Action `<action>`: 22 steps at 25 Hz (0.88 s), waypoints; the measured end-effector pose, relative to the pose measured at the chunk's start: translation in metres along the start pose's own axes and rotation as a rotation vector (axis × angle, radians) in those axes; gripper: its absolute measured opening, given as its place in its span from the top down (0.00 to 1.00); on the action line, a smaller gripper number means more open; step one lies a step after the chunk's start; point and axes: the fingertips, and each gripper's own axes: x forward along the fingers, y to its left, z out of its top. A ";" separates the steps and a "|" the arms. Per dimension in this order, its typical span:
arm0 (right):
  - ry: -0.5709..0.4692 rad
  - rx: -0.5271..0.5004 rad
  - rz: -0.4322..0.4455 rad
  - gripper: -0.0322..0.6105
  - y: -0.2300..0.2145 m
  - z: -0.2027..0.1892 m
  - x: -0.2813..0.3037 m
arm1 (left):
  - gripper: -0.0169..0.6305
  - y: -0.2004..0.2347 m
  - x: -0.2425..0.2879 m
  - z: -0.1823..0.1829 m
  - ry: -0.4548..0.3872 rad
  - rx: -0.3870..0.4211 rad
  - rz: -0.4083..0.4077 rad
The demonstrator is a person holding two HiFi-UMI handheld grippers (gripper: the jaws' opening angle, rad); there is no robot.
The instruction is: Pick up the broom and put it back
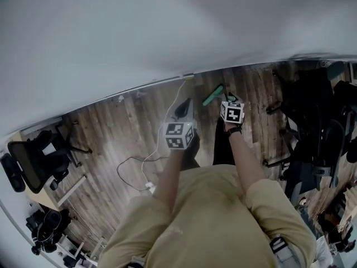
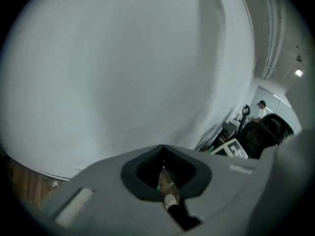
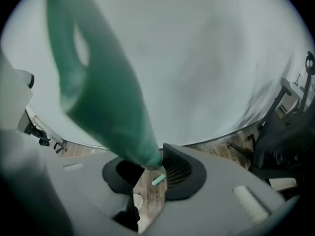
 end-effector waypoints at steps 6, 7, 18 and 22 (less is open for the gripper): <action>0.010 -0.066 0.027 0.80 0.013 0.016 0.042 | 0.97 0.025 -0.002 -0.013 0.014 -0.007 0.048; 0.006 -0.083 0.040 0.80 0.018 0.021 0.048 | 0.97 0.028 -0.003 -0.015 0.017 -0.010 0.056; -0.055 -0.231 0.184 0.80 0.082 0.076 0.115 | 0.97 0.039 -0.007 -0.042 0.047 -0.018 0.065; -0.039 -0.253 0.204 0.79 0.094 0.079 0.132 | 0.97 0.046 -0.012 -0.056 0.062 -0.023 0.082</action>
